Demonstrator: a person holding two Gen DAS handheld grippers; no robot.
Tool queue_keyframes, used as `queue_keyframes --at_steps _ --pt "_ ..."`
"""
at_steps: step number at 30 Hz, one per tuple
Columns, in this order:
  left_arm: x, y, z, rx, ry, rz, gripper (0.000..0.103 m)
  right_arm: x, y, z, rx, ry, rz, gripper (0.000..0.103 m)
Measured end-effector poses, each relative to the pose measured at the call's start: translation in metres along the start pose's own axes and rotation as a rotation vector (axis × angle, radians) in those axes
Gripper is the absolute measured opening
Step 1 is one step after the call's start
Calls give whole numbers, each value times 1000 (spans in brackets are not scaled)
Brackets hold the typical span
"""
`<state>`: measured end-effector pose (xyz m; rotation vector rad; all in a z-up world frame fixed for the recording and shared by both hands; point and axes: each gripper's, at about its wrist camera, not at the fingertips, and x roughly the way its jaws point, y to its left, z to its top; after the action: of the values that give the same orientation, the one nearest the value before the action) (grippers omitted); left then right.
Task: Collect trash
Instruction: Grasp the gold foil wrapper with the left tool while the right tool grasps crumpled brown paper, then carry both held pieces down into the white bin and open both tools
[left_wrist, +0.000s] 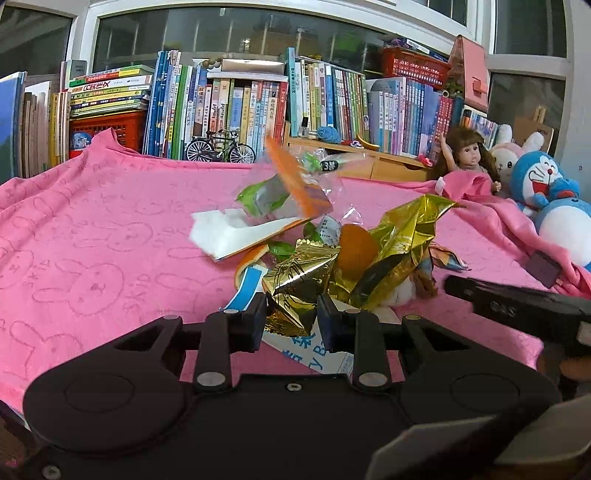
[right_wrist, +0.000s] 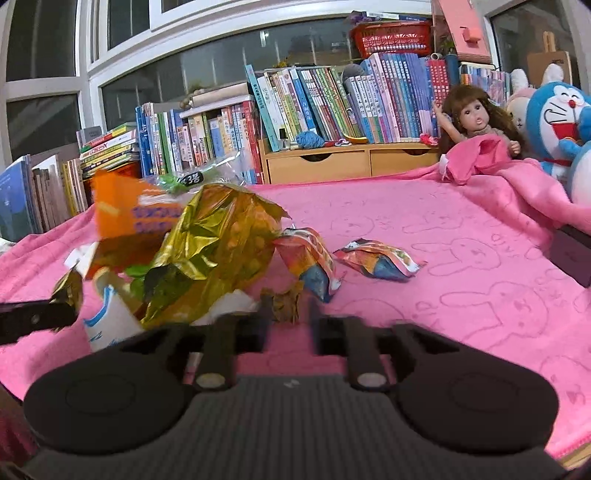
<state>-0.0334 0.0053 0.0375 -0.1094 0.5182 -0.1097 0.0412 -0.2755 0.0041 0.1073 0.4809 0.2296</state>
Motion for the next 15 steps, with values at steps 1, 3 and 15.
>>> queue_keyframes --at_steps 1,3,15 --pt "0 0 -1 2 4 6 28 10 0 2 0 21 4 63" --pt "1 0 -1 -2 13 8 28 29 0 4 -7 55 -9 63" --pt "0 8 -4 -12 42 1 28 12 -3 3 -1 27 -19 19"
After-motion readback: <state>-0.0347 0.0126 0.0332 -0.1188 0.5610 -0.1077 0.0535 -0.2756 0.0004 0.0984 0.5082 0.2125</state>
